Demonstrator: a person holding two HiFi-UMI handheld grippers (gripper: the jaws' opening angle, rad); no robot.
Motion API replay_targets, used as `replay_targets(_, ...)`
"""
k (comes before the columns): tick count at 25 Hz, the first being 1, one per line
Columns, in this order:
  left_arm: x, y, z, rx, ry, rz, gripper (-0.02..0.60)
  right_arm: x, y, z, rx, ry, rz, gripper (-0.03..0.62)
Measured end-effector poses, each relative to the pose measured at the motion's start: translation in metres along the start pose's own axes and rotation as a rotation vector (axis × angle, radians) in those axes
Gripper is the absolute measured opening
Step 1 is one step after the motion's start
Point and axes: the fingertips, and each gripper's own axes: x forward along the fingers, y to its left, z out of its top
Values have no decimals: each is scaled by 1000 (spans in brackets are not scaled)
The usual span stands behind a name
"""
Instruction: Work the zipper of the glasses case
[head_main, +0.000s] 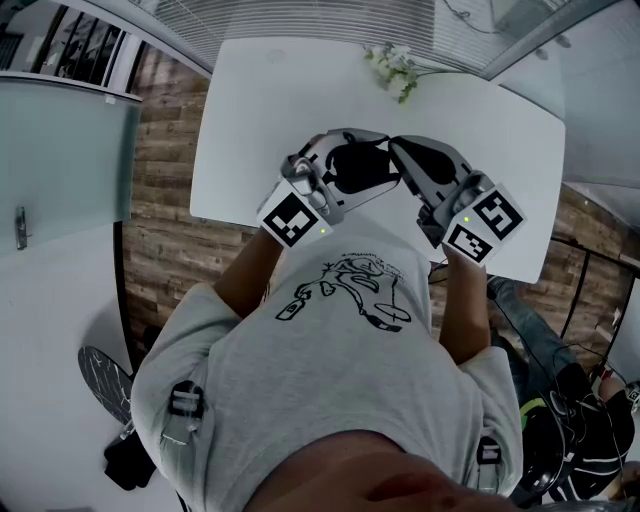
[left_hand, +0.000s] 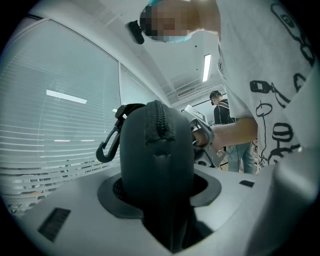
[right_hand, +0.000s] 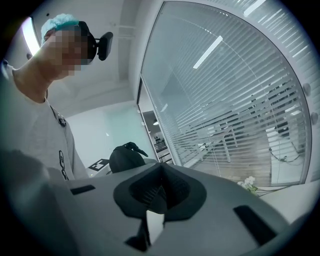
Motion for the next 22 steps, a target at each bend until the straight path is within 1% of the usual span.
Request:
replay_targets(5, 3, 3, 0, -1, -22, -42, 229, 0, -6, -1, 13, 3, 32, 9)
replay_targets(9, 3, 5, 4, -75, -60, -53, 230, -2, -5, 1, 17, 9, 50, 9)
replay_targets(14, 6, 7, 0, -74, -61, -55, 230, -1, -11, -1, 26, 16, 63, 9)
replay_targets(16, 2, 8, 1, -95, -71, -60, 230, 2, -8, -2, 23, 22, 69, 9)
replay_targets(19, -14, 3, 8, -135, -91, -66, 230, 6, 8, -4, 10, 40, 69, 9)
replay_targets(22, -16, 3, 10, -150, -106, -71, 230, 8, 5, -10, 8, 56, 63, 9)
